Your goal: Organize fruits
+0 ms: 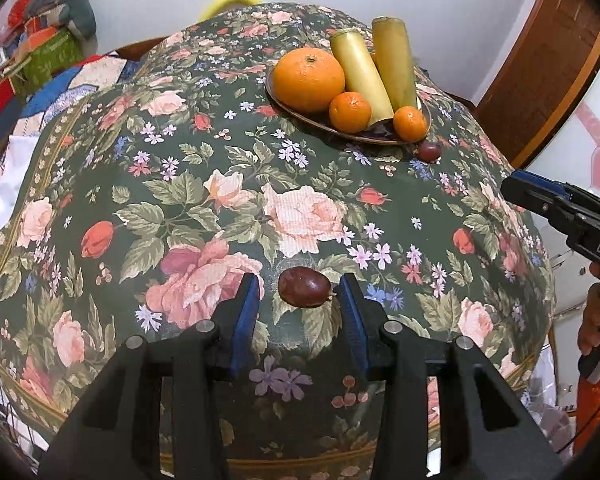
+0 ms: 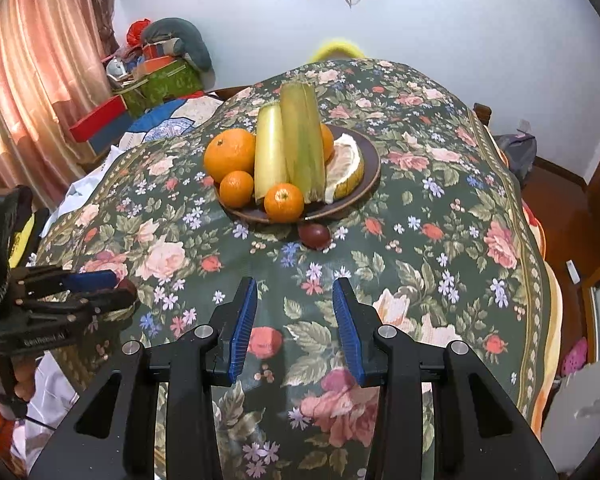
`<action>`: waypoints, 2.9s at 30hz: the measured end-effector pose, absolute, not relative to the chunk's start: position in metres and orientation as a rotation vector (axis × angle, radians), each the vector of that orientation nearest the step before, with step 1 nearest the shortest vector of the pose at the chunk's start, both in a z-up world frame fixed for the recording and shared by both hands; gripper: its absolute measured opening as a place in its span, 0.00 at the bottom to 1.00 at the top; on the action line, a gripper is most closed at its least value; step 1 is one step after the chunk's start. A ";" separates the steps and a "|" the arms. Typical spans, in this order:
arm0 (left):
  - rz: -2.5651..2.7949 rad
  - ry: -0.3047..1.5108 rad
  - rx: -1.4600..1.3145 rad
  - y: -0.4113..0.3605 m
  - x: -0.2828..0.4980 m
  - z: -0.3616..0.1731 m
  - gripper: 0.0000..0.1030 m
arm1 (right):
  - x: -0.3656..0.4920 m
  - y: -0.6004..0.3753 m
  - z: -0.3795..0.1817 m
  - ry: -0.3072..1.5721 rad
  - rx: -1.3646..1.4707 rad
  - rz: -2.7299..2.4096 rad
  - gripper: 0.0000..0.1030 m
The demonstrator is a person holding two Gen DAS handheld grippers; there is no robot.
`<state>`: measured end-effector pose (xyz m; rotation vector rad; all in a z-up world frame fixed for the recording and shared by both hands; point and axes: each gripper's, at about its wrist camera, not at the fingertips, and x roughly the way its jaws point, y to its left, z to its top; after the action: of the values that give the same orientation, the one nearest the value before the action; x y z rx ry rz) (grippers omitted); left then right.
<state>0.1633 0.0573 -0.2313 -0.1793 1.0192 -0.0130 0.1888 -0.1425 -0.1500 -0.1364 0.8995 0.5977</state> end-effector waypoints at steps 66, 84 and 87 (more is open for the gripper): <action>-0.103 0.840 -0.153 0.038 0.289 -0.186 0.22 | 0.266 -0.124 -0.160 0.851 -0.100 0.623 0.21; -0.088 0.834 -0.096 0.029 0.314 -0.197 0.22 | 0.305 -0.111 -0.171 0.842 -0.111 0.604 0.22; -0.089 0.835 -0.103 0.029 0.315 -0.197 0.25 | 0.307 -0.111 -0.174 0.855 -0.114 0.602 0.22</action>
<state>0.3147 0.0292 -0.1974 -0.1028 0.8352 -0.0894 0.3066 -0.1114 -0.1742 -0.1141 0.8546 0.6023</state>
